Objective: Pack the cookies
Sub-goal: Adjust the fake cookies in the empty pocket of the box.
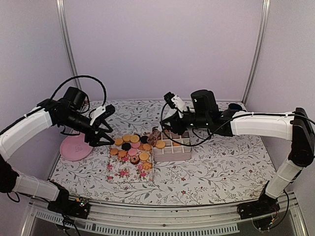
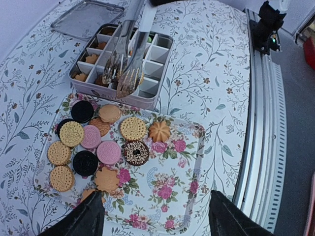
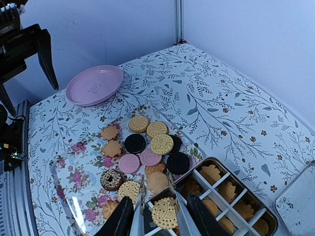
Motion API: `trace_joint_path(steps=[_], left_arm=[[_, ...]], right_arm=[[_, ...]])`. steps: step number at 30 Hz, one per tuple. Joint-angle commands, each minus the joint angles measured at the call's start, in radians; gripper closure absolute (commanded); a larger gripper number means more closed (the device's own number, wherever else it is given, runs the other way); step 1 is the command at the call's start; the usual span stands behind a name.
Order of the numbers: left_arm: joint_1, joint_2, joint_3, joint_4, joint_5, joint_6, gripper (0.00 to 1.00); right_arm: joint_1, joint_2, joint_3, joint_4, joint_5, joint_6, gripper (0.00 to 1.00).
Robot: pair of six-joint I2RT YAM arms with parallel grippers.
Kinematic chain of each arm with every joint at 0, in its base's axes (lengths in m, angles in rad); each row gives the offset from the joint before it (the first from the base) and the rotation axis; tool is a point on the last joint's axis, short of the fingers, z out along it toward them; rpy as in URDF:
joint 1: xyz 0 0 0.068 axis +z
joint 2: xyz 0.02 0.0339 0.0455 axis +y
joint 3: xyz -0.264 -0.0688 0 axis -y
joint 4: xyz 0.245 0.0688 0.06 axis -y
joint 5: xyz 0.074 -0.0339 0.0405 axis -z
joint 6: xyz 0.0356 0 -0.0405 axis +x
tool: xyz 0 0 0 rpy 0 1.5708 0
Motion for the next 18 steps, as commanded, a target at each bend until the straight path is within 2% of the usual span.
trace_joint_path(steps=[1,7,12,18], left_arm=[[0.012,-0.015,-0.002,0.016,0.021,-0.004,0.27],[0.011,-0.012,-0.002,0.016,0.025,-0.002,0.28],[0.011,-0.012,-0.001,0.017,0.028,-0.004,0.28],[0.012,-0.015,-0.002,0.017,0.023,-0.004,0.28]], right_arm=[[-0.005,-0.079,-0.006,0.006,-0.081,0.04,0.64],[-0.005,-0.119,-0.035,0.025,-0.09,0.089,0.65],[-0.012,-0.124,-0.02,0.025,0.012,0.082,0.64],[-0.056,-0.087,0.01,0.027,0.026,0.076,0.63]])
